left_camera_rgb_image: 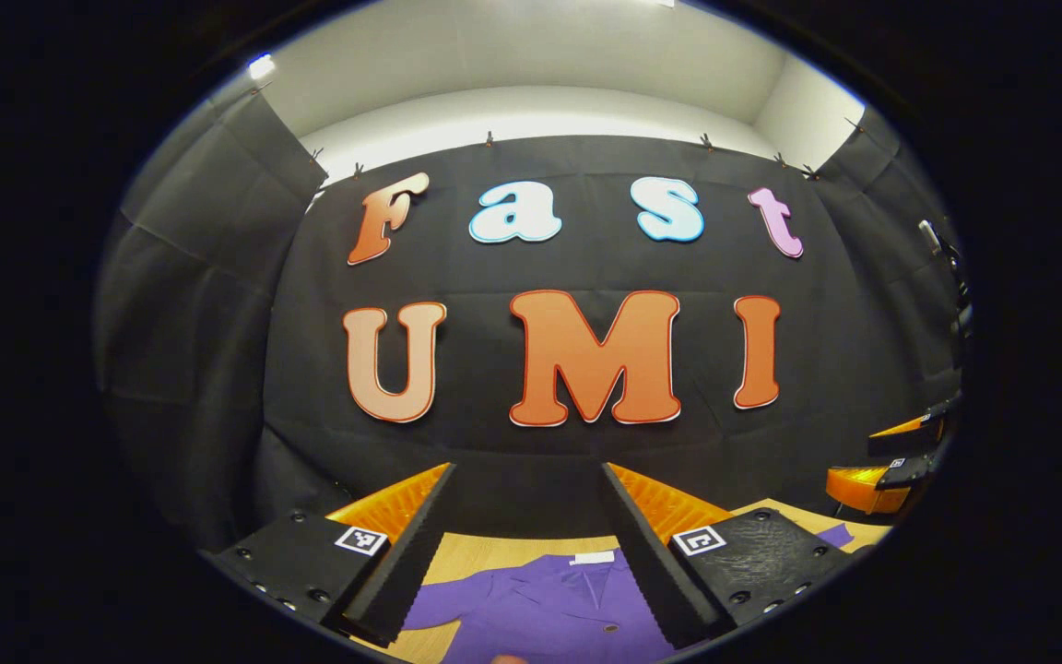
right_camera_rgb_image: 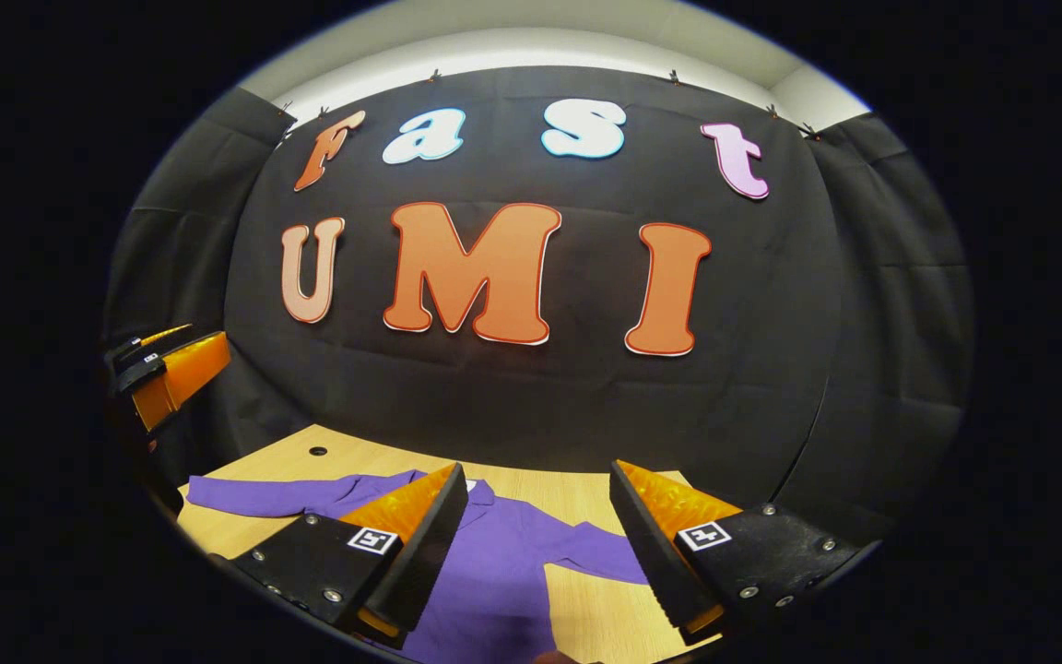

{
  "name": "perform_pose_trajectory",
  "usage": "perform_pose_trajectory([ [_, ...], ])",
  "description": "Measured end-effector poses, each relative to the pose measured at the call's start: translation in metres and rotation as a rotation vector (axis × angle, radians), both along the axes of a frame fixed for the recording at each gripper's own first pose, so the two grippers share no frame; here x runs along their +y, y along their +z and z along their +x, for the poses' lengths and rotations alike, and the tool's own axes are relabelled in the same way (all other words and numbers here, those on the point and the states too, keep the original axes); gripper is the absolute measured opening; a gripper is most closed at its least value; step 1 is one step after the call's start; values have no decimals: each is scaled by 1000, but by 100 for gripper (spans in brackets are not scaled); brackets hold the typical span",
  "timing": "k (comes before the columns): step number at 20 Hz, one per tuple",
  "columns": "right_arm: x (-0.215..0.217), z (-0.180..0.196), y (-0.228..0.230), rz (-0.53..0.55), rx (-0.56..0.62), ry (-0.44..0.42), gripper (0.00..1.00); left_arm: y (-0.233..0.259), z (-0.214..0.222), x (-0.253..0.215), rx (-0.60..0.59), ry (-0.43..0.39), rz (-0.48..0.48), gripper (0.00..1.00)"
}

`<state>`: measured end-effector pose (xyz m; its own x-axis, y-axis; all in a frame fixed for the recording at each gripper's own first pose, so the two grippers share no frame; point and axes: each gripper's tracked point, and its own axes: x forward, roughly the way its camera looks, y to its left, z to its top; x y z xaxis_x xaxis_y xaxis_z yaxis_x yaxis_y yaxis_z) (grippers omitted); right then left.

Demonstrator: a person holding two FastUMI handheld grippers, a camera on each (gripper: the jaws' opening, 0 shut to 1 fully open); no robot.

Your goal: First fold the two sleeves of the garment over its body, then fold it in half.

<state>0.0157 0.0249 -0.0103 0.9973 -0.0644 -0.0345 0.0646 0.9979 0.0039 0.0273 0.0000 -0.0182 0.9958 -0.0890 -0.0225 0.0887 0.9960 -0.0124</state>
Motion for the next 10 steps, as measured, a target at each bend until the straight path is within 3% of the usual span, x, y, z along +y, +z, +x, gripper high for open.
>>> perform_pose_trajectory([
  [6, 9, 16, -3, -19, 6, 2, 94, -7, 10, 11, 10, -2, 11, 96],
  [10, -2, 27, -23, -8, 57, -51, 94, -15, 12, 28, 33, 14, 8, 96],
])
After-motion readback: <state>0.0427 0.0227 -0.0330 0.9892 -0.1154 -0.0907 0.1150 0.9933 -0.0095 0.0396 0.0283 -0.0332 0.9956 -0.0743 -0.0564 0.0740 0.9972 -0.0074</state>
